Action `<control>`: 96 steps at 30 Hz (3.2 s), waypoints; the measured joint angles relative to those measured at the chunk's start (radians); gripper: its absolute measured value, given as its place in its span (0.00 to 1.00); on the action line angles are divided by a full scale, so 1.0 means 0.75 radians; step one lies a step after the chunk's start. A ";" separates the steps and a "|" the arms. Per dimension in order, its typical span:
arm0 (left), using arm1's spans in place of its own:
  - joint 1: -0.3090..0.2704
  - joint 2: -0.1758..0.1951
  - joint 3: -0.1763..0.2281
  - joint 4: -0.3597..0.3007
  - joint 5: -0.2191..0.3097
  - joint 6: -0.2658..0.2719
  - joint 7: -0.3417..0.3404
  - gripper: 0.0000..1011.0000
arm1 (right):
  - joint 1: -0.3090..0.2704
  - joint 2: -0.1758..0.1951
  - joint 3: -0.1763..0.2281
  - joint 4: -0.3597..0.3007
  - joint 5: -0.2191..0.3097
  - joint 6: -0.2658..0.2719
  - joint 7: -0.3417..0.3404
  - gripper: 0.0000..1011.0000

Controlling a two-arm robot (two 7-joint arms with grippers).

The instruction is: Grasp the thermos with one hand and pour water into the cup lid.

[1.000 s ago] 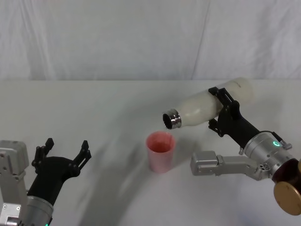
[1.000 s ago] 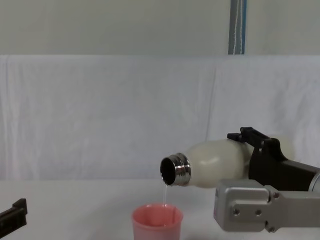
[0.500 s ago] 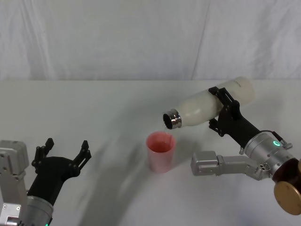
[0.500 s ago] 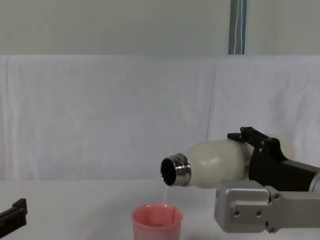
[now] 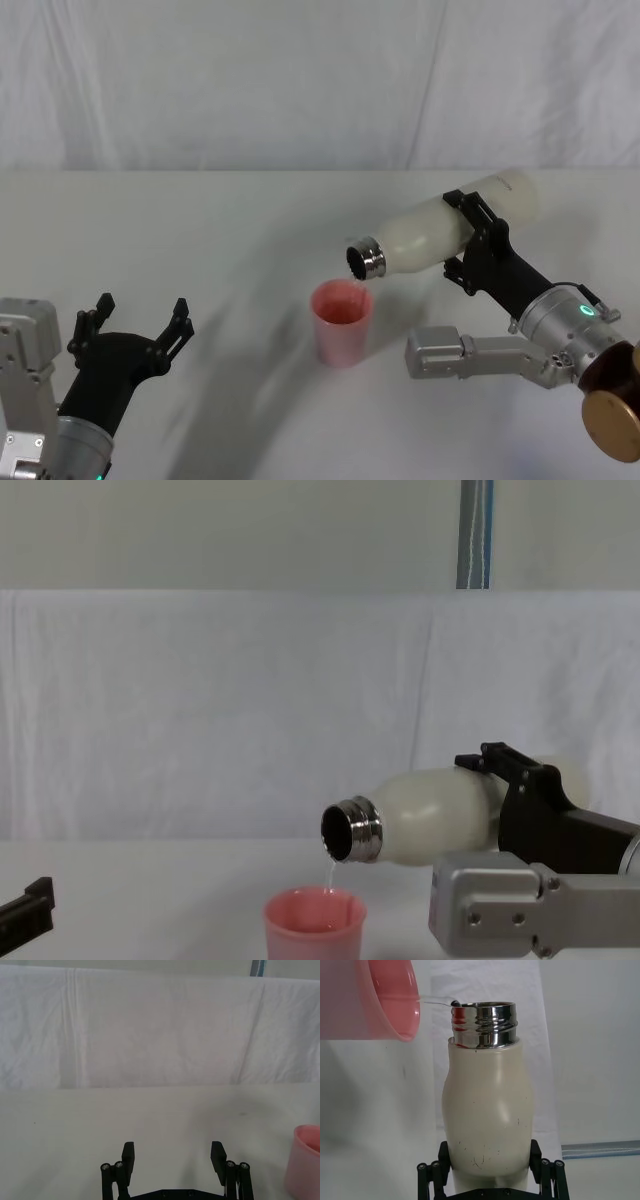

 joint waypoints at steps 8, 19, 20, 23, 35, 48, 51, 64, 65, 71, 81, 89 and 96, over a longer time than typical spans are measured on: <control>0.000 0.000 0.000 0.000 0.000 0.000 0.000 0.99 | -0.002 0.001 0.000 -0.002 0.000 0.001 0.000 0.94; 0.000 0.000 0.000 0.000 0.000 0.000 0.000 0.99 | -0.003 0.001 0.000 -0.002 -0.003 0.003 0.001 0.94; 0.000 0.000 0.000 0.000 0.000 0.000 0.000 0.99 | -0.003 0.001 0.000 -0.002 -0.003 0.003 0.002 0.94; 0.000 0.000 0.000 0.000 0.000 0.000 0.000 0.99 | -0.002 0.001 -0.001 -0.001 -0.004 0.003 0.003 0.94; 0.000 0.000 0.000 0.000 0.000 0.000 0.000 0.99 | -0.005 -0.001 -0.005 0.004 -0.003 0.001 0.003 0.94; 0.000 0.000 0.000 0.000 0.000 0.000 0.000 0.99 | -0.003 -0.006 -0.006 0.011 0.009 -0.008 0.007 0.94; 0.000 0.000 0.000 0.000 0.000 0.000 0.000 0.99 | -0.005 -0.006 -0.004 0.009 0.019 -0.010 0.011 0.94; 0.000 0.000 0.000 0.000 0.000 0.000 0.000 0.99 | -0.028 -0.028 0.063 -0.038 0.160 -0.046 0.056 0.94; 0.000 0.000 0.000 0.000 0.000 0.000 0.000 0.99 | -0.031 -0.031 0.071 -0.042 0.180 -0.050 0.062 0.94; 0.000 0.000 0.000 0.000 0.000 0.000 0.000 0.99 | -0.056 -0.064 0.145 -0.079 0.341 -0.078 0.120 0.94; 0.000 0.000 0.000 0.000 0.000 0.000 0.000 0.99 | -0.106 -0.134 0.293 -0.120 0.656 -0.096 0.236 0.94; 0.000 0.000 0.000 0.000 0.000 0.000 0.000 0.99 | -0.148 -0.202 0.426 -0.148 0.975 -0.066 0.359 0.94; 0.000 0.000 0.000 0.000 0.000 0.000 0.000 0.99 | -0.183 -0.240 0.519 -0.170 1.197 -0.005 0.426 0.94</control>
